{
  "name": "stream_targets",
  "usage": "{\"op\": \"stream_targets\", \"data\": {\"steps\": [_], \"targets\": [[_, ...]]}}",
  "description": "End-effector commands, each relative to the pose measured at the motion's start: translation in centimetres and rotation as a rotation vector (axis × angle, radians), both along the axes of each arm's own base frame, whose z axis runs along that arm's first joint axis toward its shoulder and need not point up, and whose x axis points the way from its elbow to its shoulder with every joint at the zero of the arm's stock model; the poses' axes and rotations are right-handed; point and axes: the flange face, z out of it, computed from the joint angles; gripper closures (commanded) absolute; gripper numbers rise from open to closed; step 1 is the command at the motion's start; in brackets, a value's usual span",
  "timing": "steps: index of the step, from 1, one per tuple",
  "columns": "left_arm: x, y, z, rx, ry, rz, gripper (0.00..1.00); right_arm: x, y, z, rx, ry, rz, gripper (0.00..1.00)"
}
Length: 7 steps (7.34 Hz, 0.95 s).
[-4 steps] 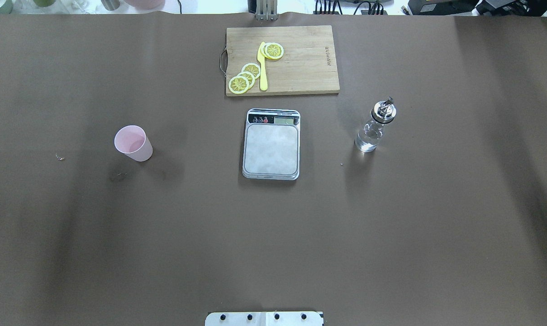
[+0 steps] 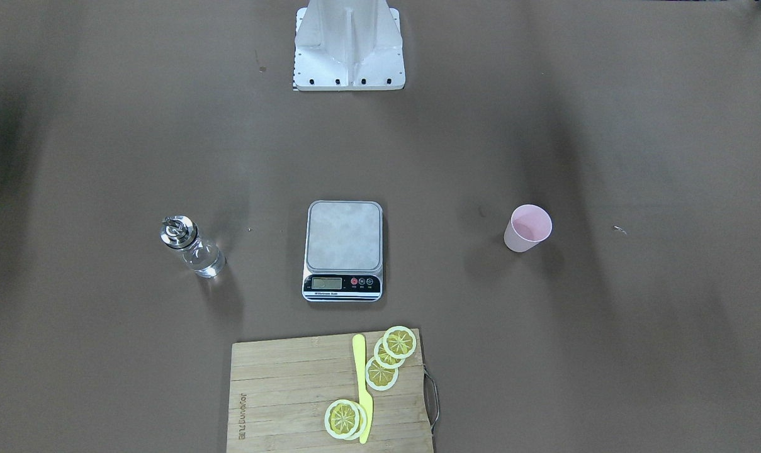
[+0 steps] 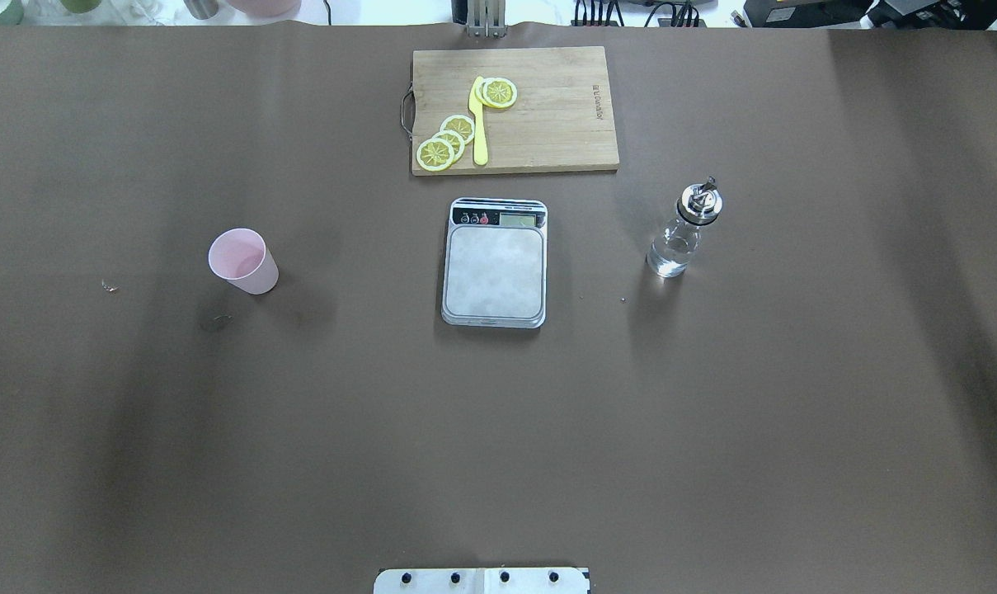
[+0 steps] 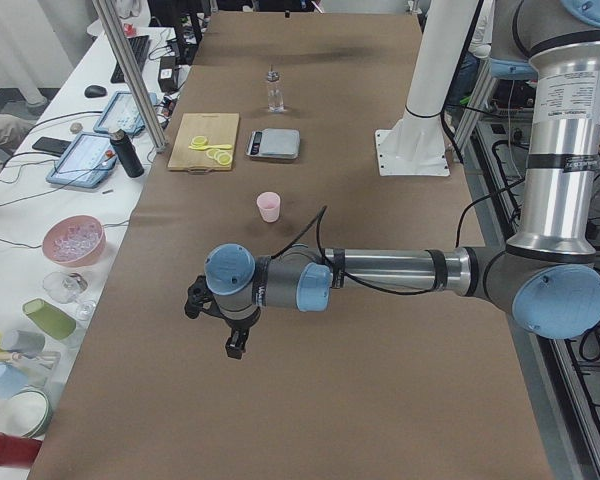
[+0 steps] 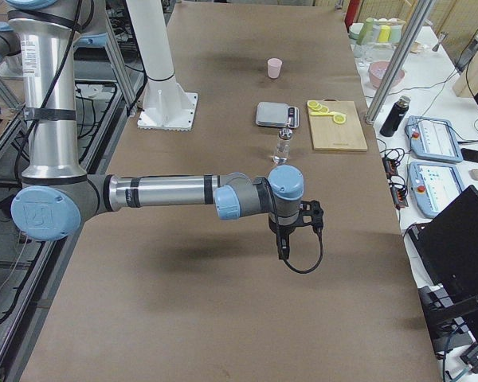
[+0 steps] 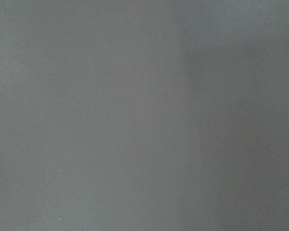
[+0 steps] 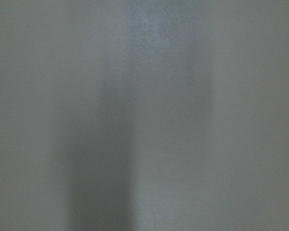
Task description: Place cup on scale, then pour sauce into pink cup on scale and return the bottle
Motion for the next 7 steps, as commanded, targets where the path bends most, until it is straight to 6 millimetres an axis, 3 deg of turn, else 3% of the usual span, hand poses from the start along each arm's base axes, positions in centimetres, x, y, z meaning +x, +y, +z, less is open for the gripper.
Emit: {"op": "stream_targets", "data": {"steps": [1,2,4,7], "targets": [[1.0,-1.3,-5.6,0.038,0.002,-0.046,0.01,0.0,0.0,-0.2,0.001,-0.003,0.003,0.00],[2.1,-1.2,-7.1,0.050,0.004,-0.035,0.01,0.2,-0.3,-0.6,0.008,0.001,0.008,0.00],[10.3,-3.2,-10.5,-0.005,0.021,0.004,0.01,0.2,0.0,0.4,-0.013,0.004,0.010,0.00],[18.0,-4.9,-14.7,-0.029,0.044,0.048,0.00,0.2,-0.1,0.3,-0.011,0.004,0.010,0.00]]}}
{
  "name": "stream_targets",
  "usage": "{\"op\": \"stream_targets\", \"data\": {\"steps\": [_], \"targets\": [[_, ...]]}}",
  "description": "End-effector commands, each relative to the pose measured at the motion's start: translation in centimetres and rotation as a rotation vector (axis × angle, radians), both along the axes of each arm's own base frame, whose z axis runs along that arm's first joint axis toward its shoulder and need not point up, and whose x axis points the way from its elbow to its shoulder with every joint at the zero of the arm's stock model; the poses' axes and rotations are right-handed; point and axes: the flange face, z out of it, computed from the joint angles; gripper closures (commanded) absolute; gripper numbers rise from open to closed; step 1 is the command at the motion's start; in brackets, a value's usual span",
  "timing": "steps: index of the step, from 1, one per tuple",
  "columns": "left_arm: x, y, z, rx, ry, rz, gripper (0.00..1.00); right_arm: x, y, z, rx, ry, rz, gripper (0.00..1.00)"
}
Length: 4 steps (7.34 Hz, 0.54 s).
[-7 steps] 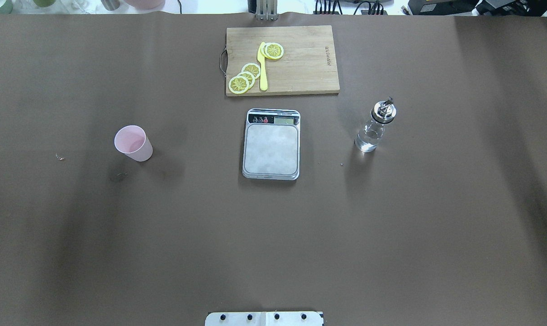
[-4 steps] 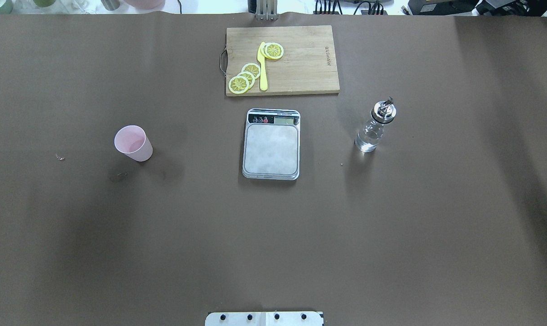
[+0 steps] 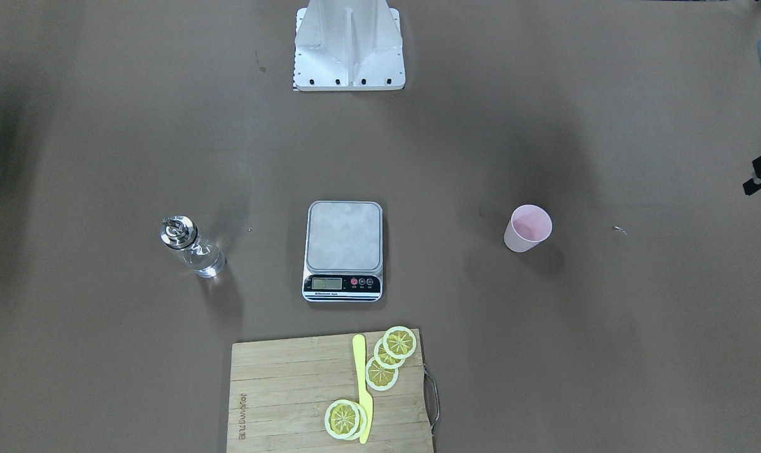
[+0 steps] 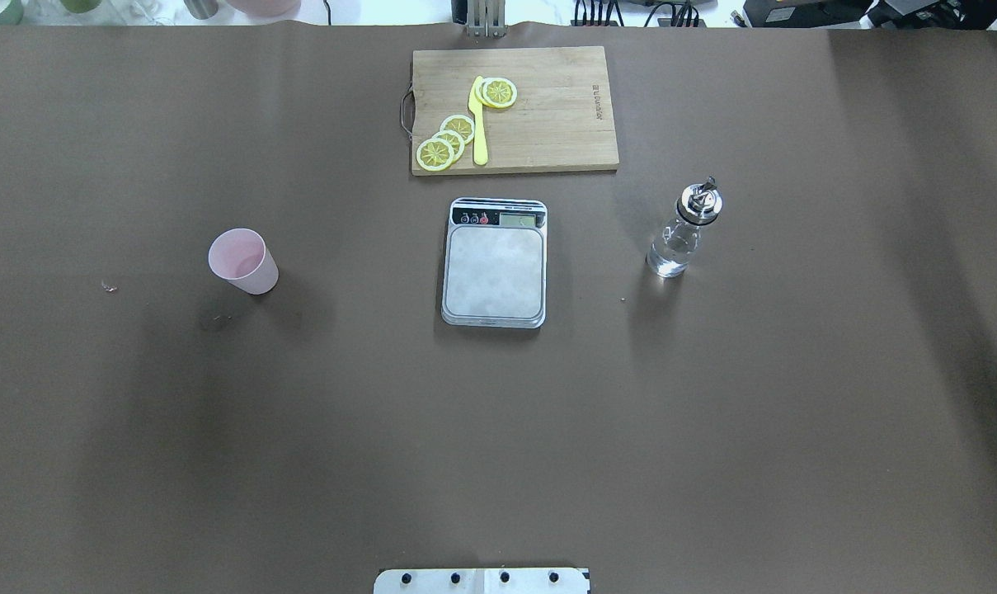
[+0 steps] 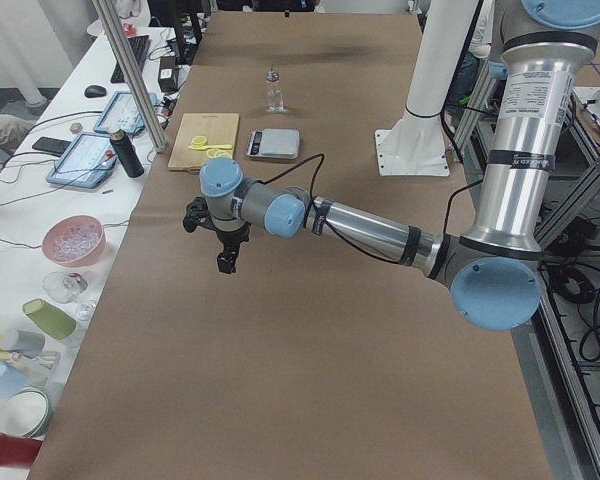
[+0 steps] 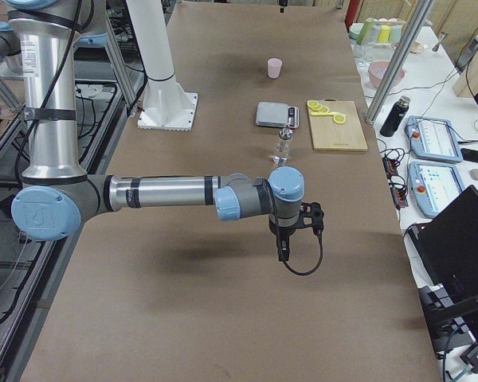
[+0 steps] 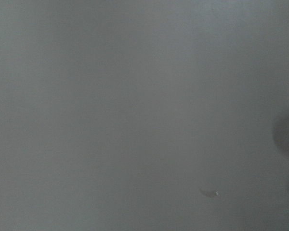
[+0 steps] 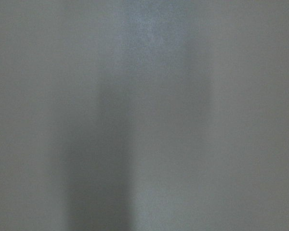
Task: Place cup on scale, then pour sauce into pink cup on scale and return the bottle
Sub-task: 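Move the left gripper toward the pink cup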
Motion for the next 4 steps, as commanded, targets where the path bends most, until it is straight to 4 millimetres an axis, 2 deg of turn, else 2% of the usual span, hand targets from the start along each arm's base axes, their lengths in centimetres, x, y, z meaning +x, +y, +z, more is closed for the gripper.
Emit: {"op": "stream_targets", "data": {"steps": [1,2,3,4], "targets": [[6.9,-1.7,-4.6,-0.061,0.009,-0.020,0.00,0.0,-0.1,-0.1,-0.001,-0.006,0.000,0.00],[10.2,-1.4,-5.9,-0.096,-0.003,-0.036,0.00,-0.2,-0.5,-0.8,0.021,-0.011,-0.003,0.00],[11.5,-1.8,-7.8,-0.119,0.008,-0.062,0.00,-0.2,-0.6,-0.9,0.031,-0.012,-0.005,0.00],[12.8,-1.6,-8.7,-0.141,0.016,-0.071,0.00,-0.1,-0.3,-0.6,0.039,-0.005,-0.012,0.00]]}}
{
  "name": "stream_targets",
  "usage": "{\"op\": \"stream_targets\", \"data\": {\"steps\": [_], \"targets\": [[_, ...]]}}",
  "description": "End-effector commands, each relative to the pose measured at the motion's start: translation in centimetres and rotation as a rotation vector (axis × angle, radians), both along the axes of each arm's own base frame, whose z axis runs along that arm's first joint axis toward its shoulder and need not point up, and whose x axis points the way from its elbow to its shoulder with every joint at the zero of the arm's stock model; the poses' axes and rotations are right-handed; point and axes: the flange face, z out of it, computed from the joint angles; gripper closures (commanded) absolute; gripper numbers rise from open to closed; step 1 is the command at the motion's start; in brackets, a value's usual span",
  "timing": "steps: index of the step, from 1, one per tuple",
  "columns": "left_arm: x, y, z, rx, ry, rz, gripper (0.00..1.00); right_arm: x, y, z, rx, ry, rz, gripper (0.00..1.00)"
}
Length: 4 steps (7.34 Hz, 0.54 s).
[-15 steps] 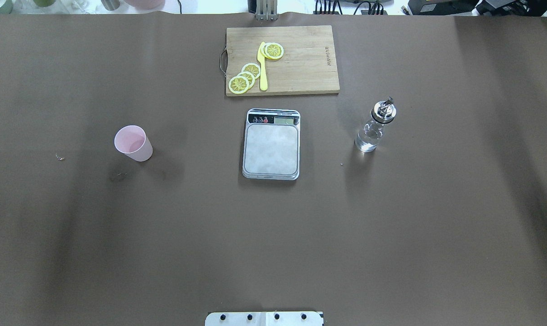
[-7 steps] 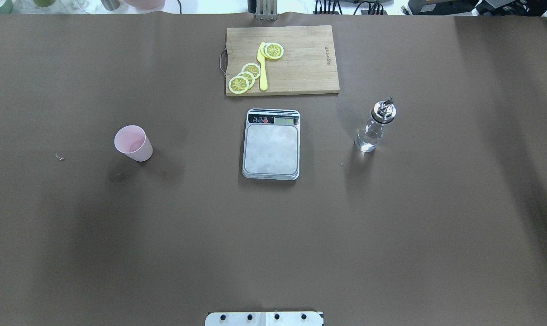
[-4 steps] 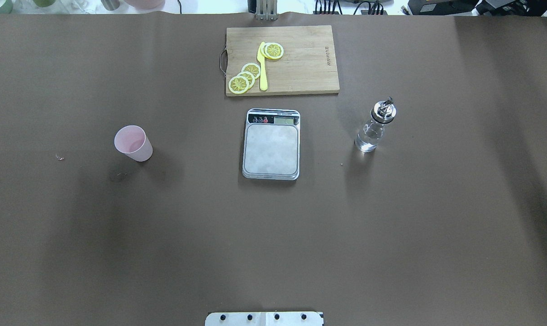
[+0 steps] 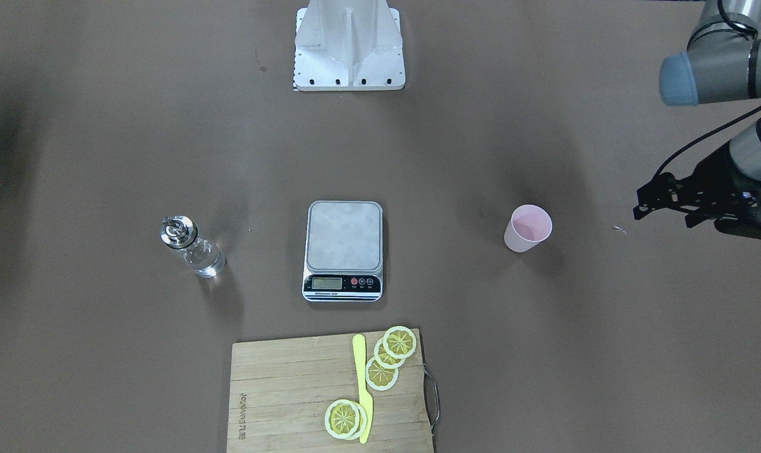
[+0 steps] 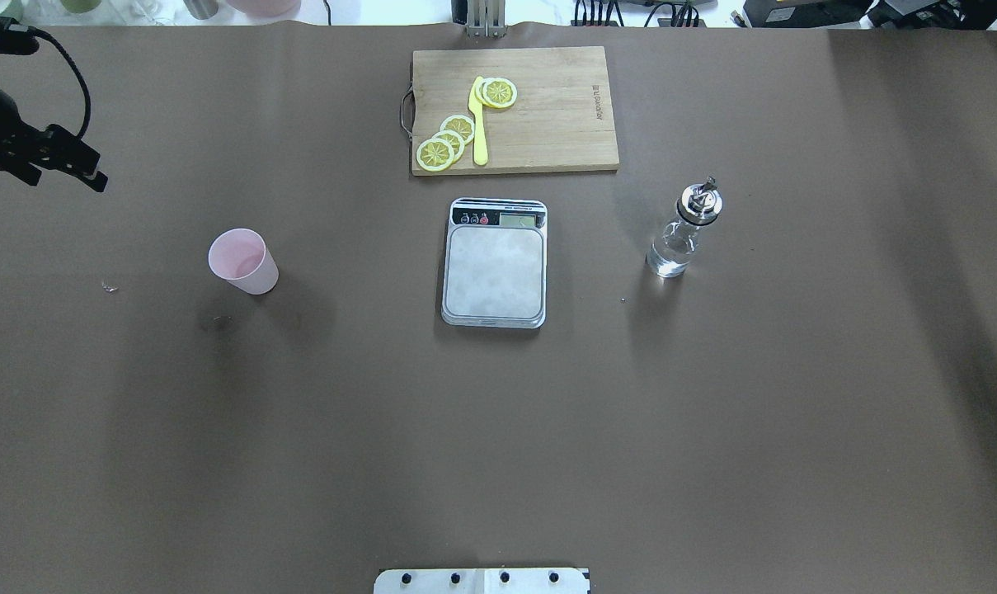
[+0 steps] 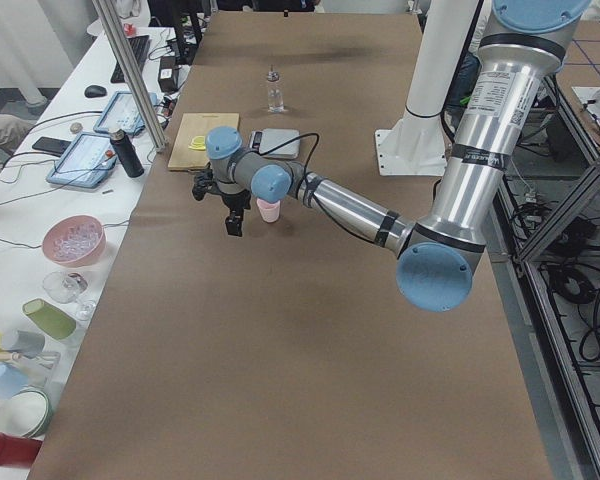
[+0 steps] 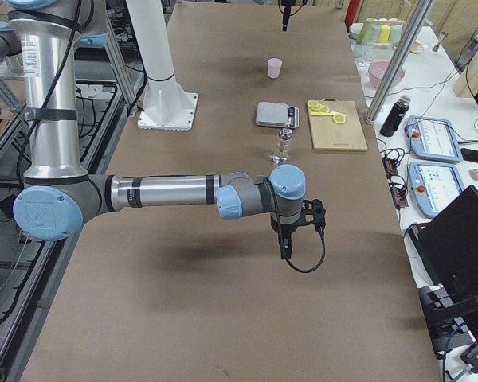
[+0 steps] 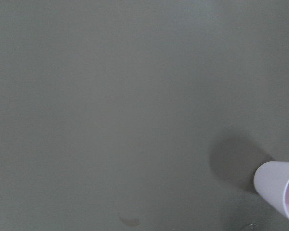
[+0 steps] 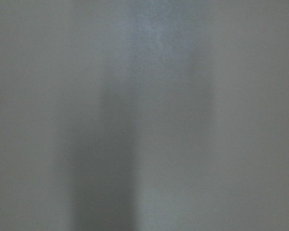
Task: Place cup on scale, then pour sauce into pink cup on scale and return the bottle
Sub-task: 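Move the left gripper toward the pink cup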
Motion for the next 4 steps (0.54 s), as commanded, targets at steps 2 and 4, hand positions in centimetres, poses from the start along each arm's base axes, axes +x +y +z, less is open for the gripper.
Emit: {"op": "stream_targets", "data": {"steps": [2,4], "targets": [[5.1,0.5,-3.4,-0.068,0.022,-0.022,0.00,0.3,-2.3,-2.3,0.072,0.065,0.012,0.00],[7.1,0.8,-3.6,-0.081,0.018,-0.004,0.00,0.2,-2.5,-2.3,0.064,0.076,0.010,0.00]]}}
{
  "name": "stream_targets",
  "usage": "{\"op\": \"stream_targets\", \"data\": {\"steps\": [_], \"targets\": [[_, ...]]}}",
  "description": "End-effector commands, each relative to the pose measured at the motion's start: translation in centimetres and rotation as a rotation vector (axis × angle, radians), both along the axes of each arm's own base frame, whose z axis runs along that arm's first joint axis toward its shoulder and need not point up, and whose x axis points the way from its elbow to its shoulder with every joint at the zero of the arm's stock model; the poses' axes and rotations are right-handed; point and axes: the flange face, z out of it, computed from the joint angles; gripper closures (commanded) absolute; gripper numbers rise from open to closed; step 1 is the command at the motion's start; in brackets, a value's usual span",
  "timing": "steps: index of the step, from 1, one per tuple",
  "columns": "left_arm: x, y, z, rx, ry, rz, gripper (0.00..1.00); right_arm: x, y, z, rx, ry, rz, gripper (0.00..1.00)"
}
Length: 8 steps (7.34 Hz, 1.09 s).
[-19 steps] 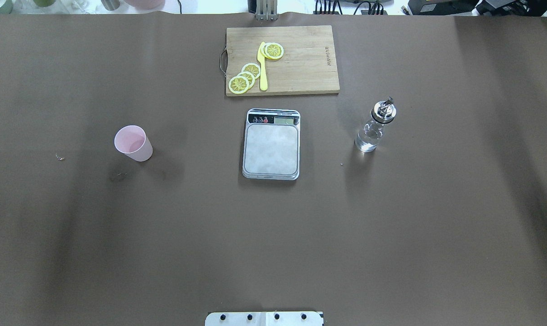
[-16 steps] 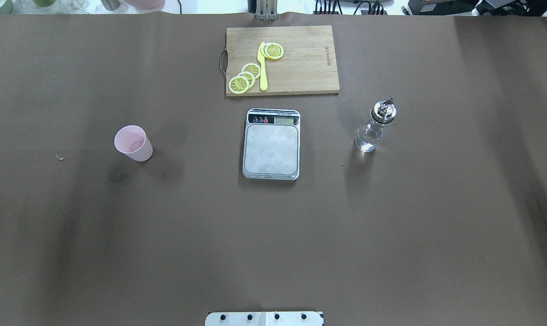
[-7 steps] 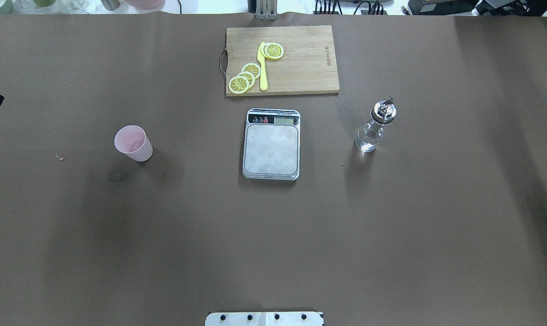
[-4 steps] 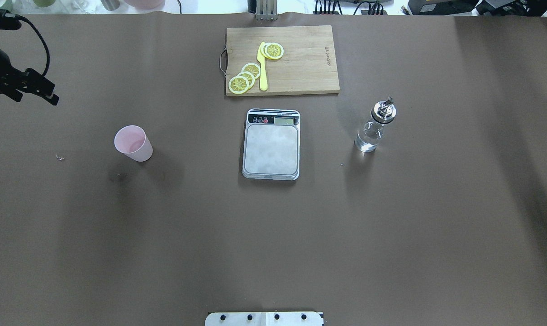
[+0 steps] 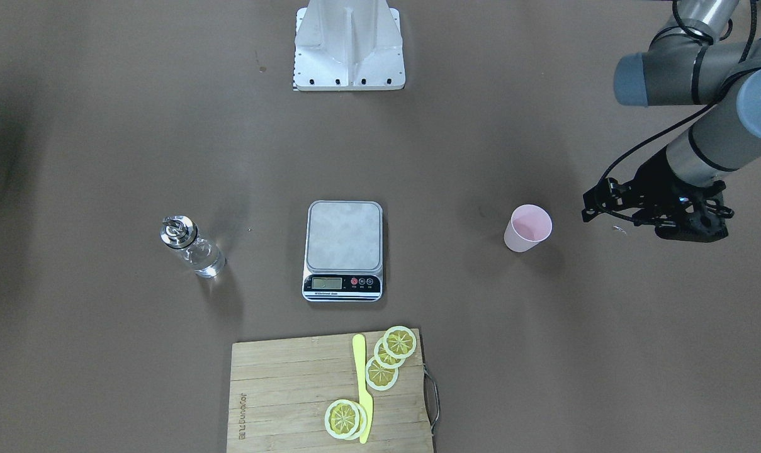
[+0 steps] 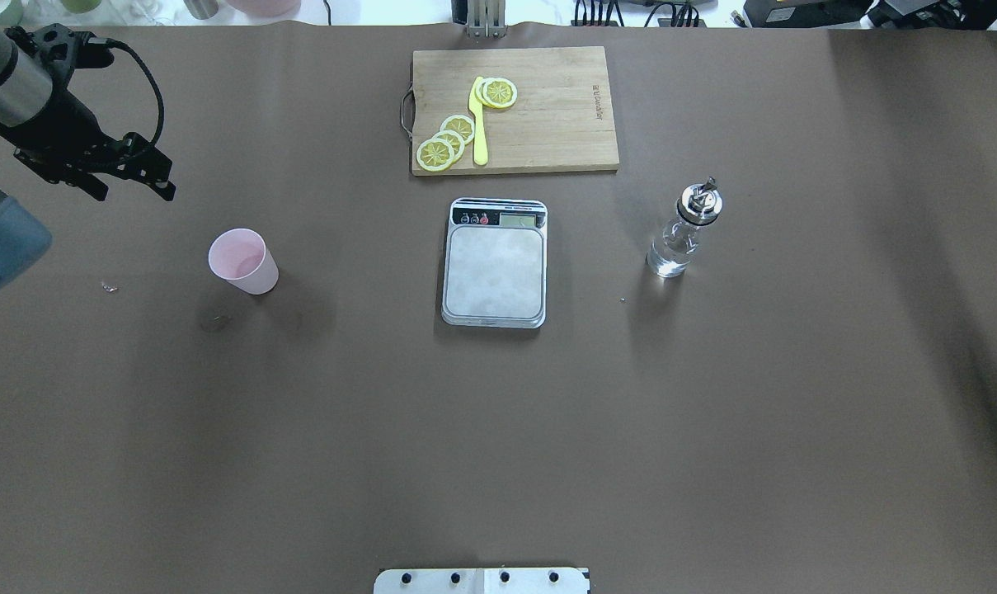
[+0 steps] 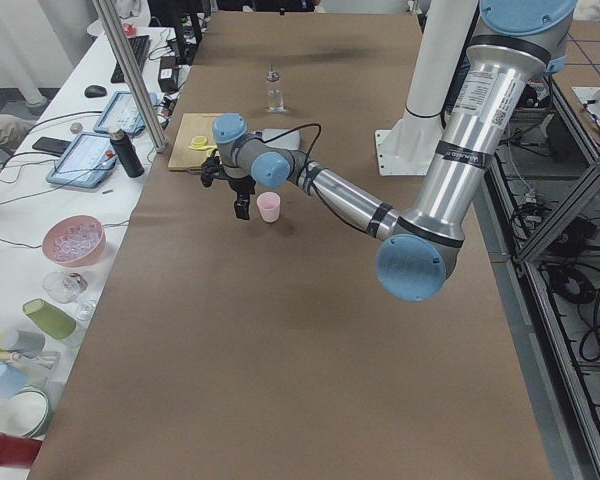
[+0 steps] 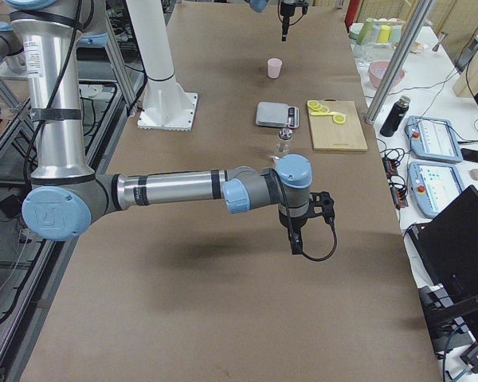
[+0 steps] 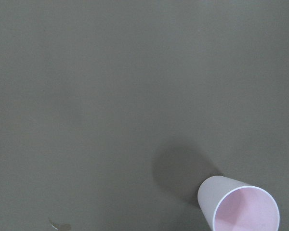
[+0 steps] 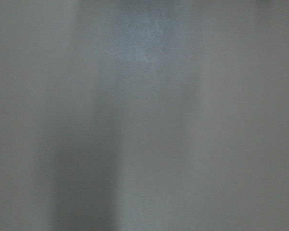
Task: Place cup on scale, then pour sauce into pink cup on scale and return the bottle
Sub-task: 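Move the left gripper toward the pink cup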
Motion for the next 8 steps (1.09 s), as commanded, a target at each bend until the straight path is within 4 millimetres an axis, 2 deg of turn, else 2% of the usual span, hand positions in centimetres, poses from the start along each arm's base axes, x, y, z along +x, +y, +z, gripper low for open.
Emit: {"op": "stream_targets", "data": {"steps": [1,2,4,6,8], "targets": [[2.1,0.1,-0.6,-0.009,-0.007,0.006,0.00,-0.2,-0.3,-0.5,0.004,-0.011,-0.004,0.00],[3.9,0.4,-1.1,-0.025,-0.007,0.017,0.00,-0.2,-0.1,-0.3,0.004,-0.020,-0.006,0.00],[5.2,-0.3,-1.1,-0.011,-0.043,0.002,0.00,-0.4,0.7,0.6,-0.016,-0.048,-0.014,0.01],[6.2,-0.8,0.2,-0.026,-0.056,0.017,0.00,-0.3,0.9,0.9,-0.028,-0.047,-0.008,0.00],[7.6,-0.4,1.2,-0.033,-0.065,0.043,0.01,-1.0,0.3,0.7,-0.023,-0.053,-0.027,0.00]]}}
